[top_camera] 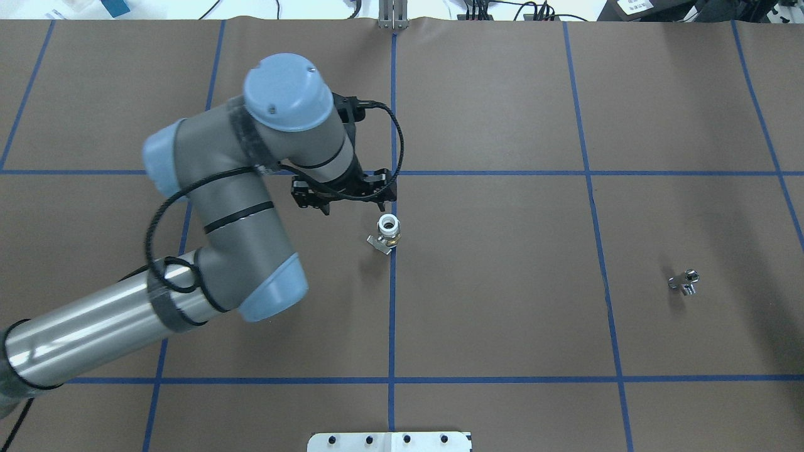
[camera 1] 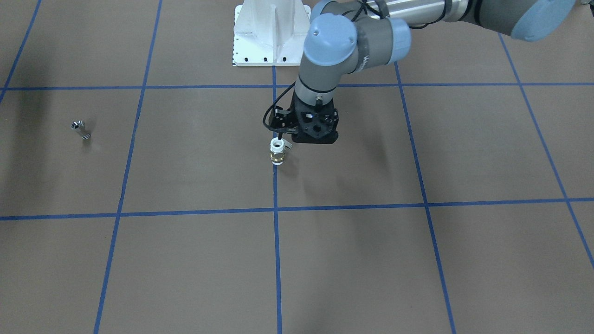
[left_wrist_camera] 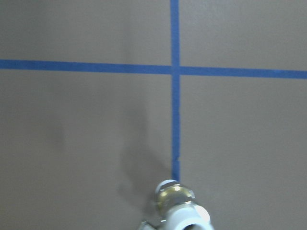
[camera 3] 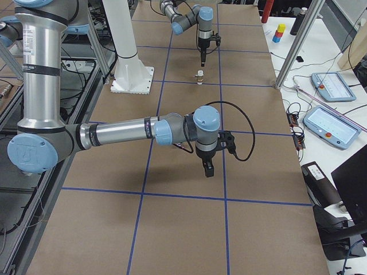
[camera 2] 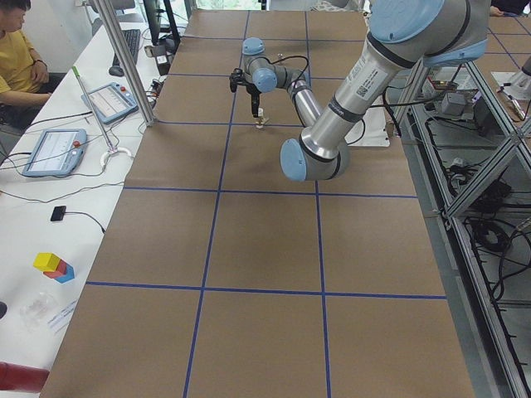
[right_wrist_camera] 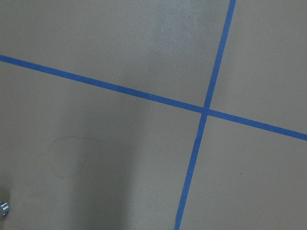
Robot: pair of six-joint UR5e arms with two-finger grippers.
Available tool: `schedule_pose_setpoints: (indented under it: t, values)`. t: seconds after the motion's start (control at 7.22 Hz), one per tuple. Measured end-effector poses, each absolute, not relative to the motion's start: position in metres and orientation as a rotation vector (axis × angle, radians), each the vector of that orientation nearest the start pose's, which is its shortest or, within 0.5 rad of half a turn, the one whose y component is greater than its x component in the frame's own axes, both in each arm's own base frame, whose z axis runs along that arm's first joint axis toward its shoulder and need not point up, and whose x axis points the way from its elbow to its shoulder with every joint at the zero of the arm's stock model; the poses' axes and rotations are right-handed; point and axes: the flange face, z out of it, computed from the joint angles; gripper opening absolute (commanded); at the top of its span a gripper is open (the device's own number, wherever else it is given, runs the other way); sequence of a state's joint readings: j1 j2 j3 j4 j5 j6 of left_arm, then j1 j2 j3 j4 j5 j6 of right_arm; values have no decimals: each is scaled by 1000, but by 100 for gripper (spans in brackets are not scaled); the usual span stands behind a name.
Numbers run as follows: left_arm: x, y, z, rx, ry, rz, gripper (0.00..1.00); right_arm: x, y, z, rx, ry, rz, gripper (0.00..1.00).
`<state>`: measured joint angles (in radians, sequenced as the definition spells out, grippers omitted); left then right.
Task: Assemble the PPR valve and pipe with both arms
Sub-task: 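Set the valve upright, open the left gripper and lift away, then lower the right gripper onto the silver pipe fitting and grasp it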
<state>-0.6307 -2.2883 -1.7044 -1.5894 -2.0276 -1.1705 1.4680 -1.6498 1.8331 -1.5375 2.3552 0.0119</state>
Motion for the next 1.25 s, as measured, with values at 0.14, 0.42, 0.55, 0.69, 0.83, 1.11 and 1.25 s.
schedule_pose_setpoints:
  t: [0.14, 0.42, 0.55, 0.69, 0.83, 1.11, 1.25]
  values:
    - [447, -457, 192, 83, 947, 15, 99, -2, -469, 546, 145, -814, -139, 100]
    - [390, -442, 226, 133, 885, 107, 99, -49, -468, 513, 121, -852, -76, 100]
    - [374, -439, 240, 149, 860, 144, 99, -75, -465, 501, 117, -876, -47, 100]
    - [359, -437, 253, 169, 841, 188, 99, -103, -461, 494, 109, -889, -29, 100]
    - [349, -436, 262, 182, 828, 219, 99, -127, -454, 494, 103, -879, -27, 100]
    - [343, -435, 267, 188, 822, 234, 99, -161, -436, 510, 85, -822, -51, 100]
    - [343, -435, 267, 188, 822, 234, 99, -172, -428, 515, 77, -814, -51, 99]
